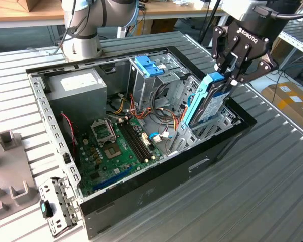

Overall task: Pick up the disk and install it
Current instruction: 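Insert the disk into the insertion slot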

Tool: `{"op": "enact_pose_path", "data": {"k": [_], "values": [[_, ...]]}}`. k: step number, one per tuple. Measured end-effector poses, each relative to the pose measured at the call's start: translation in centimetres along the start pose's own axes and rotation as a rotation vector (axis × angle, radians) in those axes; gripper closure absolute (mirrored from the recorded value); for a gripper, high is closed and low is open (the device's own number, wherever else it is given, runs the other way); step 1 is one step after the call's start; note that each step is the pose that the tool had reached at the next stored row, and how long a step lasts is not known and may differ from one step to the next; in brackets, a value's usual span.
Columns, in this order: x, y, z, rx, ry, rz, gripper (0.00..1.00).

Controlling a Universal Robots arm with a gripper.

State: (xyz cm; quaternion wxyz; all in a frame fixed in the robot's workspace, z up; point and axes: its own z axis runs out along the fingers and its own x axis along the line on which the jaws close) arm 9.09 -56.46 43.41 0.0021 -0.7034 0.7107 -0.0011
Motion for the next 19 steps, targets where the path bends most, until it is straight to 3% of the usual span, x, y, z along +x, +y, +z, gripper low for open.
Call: {"op": "enact_pose_path", "data": {"k": [3, 8, 11, 14, 19], "values": [[0.0, 0.0, 0.57, 0.0, -0.0001, 0.0, 0.65], [0.0, 0.0, 0.61, 0.0, -0.0001, 0.0, 0.65], [0.0, 0.0, 1.02, 0.0, -0.0006, 0.0, 0.65], [0.0, 0.01, 2.06, 0.0, -0.0004, 0.0, 0.65], [0.0, 0.01, 3.21, 0.0, -0.0006, 0.0, 0.65]]}}
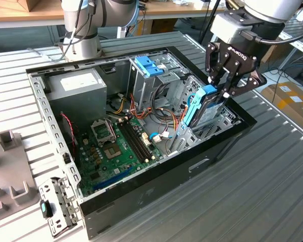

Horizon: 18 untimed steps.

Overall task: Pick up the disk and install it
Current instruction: 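Insert the disk into the insertion slot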

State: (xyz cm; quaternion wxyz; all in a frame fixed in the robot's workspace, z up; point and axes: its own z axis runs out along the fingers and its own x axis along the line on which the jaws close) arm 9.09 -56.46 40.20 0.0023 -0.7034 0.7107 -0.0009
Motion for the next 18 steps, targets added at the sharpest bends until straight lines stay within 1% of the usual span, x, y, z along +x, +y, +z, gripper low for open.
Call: {"op": "enact_pose_path", "data": {"k": [2, 6, 9, 12, 13, 18], "values": [[0.0, 0.0, 0.39, 0.0, 0.0001, 0.0, 0.65], [0.0, 0.01, 1.42, 0.0, 0.0, 0.0, 0.65], [0.01, 0.01, 1.94, 0.0, 0.0001, 0.0, 0.65], [0.01, 0.01, 2.67, 0.0, 0.0, 0.0, 0.65], [0.01, 0.01, 2.78, 0.0001, -0.0002, 0.0, 0.65], [0.01, 0.01, 2.78, 0.0, 0.0001, 0.0, 0.65]]}}
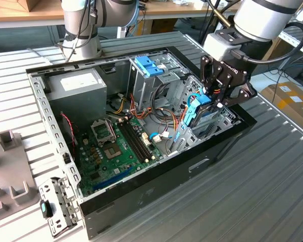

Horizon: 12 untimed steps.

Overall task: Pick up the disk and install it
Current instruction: 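Insert the disk into the insertion slot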

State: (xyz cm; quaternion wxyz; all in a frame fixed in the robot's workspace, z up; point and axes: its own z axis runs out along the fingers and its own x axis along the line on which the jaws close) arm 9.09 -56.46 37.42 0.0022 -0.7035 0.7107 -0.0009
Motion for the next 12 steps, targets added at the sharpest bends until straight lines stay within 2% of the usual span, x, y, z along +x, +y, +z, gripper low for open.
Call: {"op": "enact_pose_path", "data": {"k": [2, 4, 8, 12], "values": [[0.0, 0.0, 0.0, 0.0001, 0.0001, 0.0, 0.64], [0.0, 0.0, 0.01, 0.0001, -0.0001, 0.0, 0.51], [0.0, 0.01, 0.1, 0.0, -0.0015, 0.0, 0.51], [0.0, 0.09, 0.9, 0.0, -0.0014, 0.0, 0.51]]}}
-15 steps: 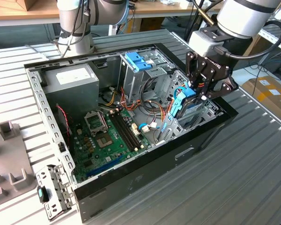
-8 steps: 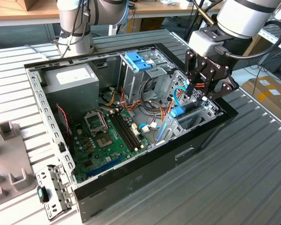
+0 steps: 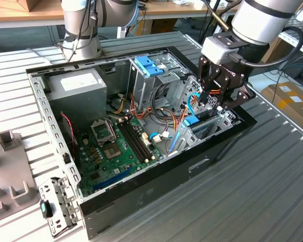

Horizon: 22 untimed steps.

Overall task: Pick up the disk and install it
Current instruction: 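Insert the disk into the insertion slot, then insert the first disk wire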

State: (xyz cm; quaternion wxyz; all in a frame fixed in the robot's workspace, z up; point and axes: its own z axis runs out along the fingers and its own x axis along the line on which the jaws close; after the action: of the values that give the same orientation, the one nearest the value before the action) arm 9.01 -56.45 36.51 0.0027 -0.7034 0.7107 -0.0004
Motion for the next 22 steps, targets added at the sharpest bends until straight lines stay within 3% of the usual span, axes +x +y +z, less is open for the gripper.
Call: {"op": "enact_pose_path", "data": {"k": [2, 19, 22], "values": [[0.0, 0.0, 0.33, 0.0, 0.0001, 0.0, 0.51], [0.0, 0.01, 0.61, 0.0, 0.0002, 0.0, 0.51], [0.0, 0.0, 0.12, 0.0, 0.0001, 0.0, 0.51]]}}
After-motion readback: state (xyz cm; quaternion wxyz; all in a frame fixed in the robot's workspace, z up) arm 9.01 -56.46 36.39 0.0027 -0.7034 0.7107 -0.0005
